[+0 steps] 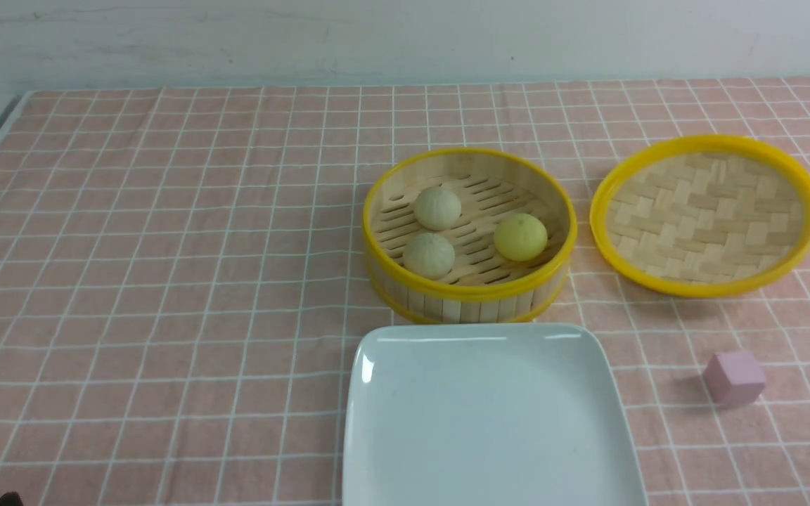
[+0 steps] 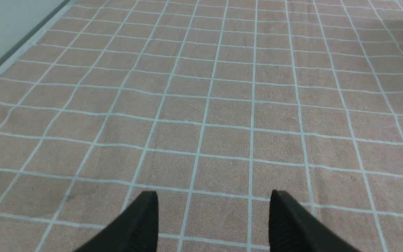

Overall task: Put the steamed buns into the plate on the pink tablecloth.
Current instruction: 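Reach toward a bun in the bamboo steamer with the right gripper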

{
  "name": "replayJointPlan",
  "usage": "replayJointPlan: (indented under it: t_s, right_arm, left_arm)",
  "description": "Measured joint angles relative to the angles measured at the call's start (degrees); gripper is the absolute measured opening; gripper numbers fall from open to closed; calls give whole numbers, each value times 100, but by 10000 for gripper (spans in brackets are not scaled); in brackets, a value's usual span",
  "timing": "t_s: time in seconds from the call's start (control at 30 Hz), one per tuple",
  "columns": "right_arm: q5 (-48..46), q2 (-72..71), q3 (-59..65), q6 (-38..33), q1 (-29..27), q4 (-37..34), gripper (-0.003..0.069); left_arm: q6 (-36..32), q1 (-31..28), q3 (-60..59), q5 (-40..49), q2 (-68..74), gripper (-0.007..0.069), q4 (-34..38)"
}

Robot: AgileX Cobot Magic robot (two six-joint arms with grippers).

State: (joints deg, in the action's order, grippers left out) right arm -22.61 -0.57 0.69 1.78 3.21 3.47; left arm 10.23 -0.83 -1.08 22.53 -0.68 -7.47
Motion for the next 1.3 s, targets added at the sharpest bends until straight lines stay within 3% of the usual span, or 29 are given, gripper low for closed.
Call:
replayJointPlan:
  t_s: [0.27, 0.67, 1.3]
  right_arm:
    - [198, 0, -614, 901, 0, -606, 442]
    - [-892, -21, -2966, 788, 0, -990, 442]
    - [-446, -43, -3034, 770, 0, -1157, 442]
  left_arm:
    - [0, 0, 0, 0, 0, 438, 0]
    - [0, 0, 0, 0, 0, 438, 0]
    - [0, 0, 0, 0, 0, 438, -7]
